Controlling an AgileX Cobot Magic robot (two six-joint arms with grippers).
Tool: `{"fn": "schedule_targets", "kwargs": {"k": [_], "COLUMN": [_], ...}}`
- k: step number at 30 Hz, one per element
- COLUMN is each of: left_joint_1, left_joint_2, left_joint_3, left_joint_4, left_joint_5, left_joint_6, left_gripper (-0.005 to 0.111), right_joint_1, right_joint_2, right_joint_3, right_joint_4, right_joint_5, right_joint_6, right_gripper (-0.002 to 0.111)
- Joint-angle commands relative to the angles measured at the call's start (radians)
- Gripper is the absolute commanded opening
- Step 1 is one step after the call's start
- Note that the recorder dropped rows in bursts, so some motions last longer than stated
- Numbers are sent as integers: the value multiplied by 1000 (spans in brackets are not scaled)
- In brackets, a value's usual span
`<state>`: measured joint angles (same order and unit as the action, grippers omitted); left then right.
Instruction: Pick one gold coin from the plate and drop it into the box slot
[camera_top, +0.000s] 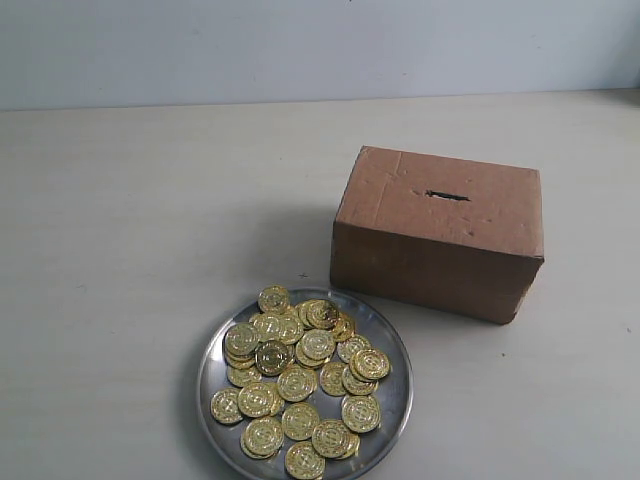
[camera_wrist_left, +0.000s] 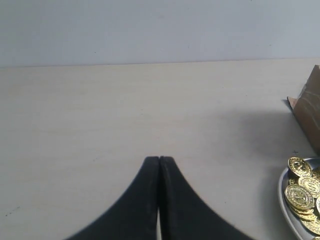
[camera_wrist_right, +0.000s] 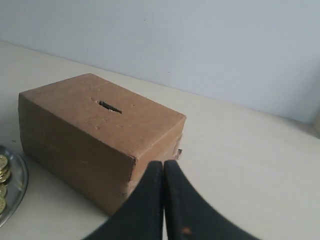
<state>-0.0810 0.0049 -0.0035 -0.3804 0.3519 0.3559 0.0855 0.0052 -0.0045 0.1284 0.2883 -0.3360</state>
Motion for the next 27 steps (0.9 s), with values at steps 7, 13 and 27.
{"fn": "schedule_targets", "kwargs": {"k": [7, 13, 27], "left_joint_1": [1, 1, 52], "left_joint_2": [-5, -5, -5], "left_joint_3": [3, 3, 3], "left_joint_4": [8, 8, 8], "left_joint_5": [0, 0, 4], "left_joint_6": [-105, -105, -102], "left_gripper": [0, 0, 0], "right_joint_1": [-6, -6, -6], "right_joint_2": [-5, -5, -5], "right_joint_3": [4, 4, 4], "right_joint_4": [-6, -6, -7], "right_joint_5": [53, 53, 51], "right_joint_6": [173, 173, 191], "right_gripper": [0, 0, 0]}}
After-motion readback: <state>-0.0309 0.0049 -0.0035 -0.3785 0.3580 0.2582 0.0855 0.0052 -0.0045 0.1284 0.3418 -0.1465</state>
